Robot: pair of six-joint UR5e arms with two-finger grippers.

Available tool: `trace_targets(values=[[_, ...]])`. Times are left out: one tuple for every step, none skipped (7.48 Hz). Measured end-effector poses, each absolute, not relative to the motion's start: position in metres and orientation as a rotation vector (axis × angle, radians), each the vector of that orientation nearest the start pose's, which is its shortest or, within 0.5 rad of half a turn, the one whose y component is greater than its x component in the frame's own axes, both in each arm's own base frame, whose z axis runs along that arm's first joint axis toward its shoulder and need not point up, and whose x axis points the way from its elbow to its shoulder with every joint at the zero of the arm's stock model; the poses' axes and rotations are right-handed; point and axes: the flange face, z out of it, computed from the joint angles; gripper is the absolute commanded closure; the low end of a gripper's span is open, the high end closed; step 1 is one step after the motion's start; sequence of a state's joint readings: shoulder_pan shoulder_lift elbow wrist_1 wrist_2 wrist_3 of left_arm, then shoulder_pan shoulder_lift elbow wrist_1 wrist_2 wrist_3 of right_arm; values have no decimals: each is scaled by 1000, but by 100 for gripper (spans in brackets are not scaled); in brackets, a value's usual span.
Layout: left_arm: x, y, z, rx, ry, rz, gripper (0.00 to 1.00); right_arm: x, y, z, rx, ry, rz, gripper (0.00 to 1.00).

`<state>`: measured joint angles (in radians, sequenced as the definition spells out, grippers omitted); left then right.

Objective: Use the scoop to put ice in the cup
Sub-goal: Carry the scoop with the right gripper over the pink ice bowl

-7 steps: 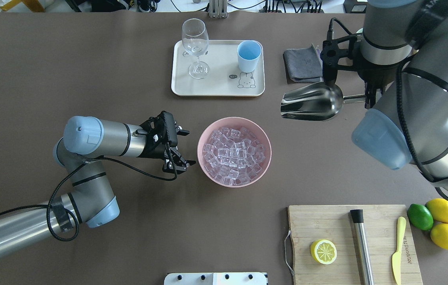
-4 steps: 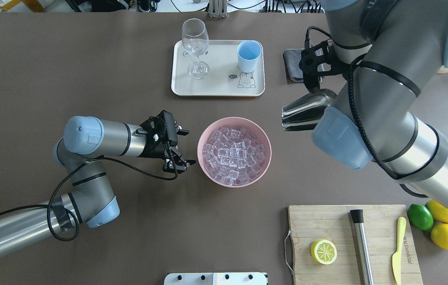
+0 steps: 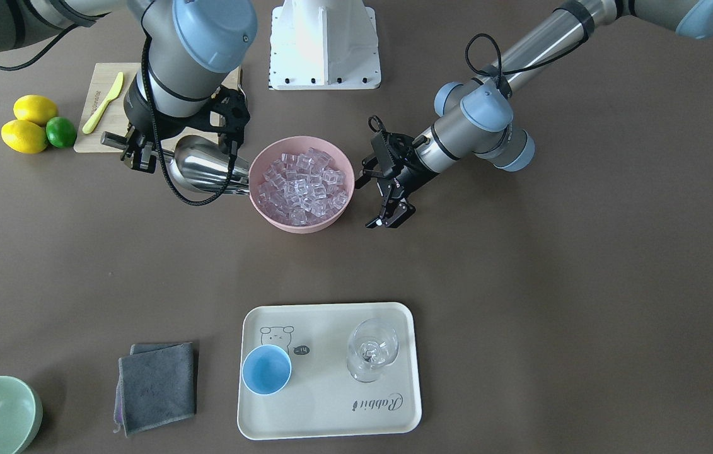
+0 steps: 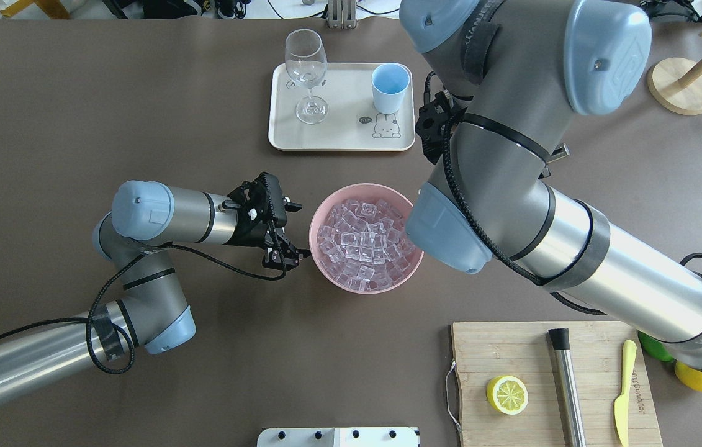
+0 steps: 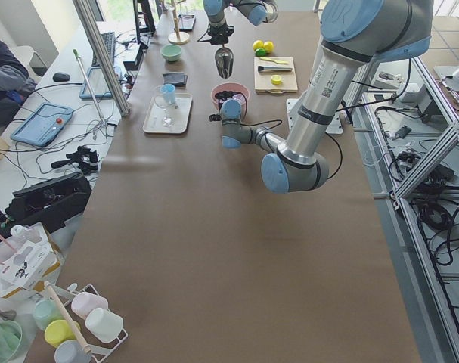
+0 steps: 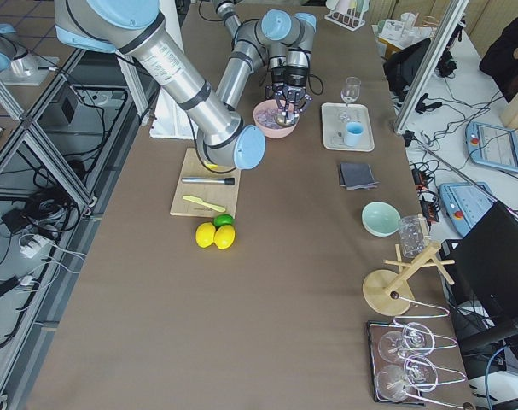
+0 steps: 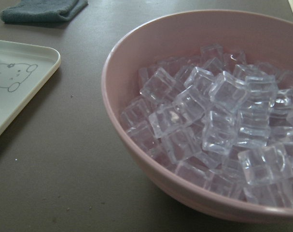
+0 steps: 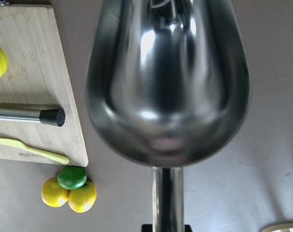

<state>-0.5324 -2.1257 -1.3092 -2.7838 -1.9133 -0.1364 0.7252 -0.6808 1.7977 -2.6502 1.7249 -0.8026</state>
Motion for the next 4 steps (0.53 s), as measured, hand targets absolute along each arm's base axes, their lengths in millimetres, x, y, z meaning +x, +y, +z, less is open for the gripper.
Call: trace_targets(values=[[554,-442,318,1140,1105,971,2,-386,-490,168,27,-170,-1655,100],[556,-444,317,1138,1104,971,2,-400,-488,166,12,-156,-1658,100],[558,-445,316,1138,1104,971,2,-414,-484,166,-1,-141,-1656,100],[559,-445,315,1137,1105,972,2,-422,-481,167,-10,-133,-1658,100]])
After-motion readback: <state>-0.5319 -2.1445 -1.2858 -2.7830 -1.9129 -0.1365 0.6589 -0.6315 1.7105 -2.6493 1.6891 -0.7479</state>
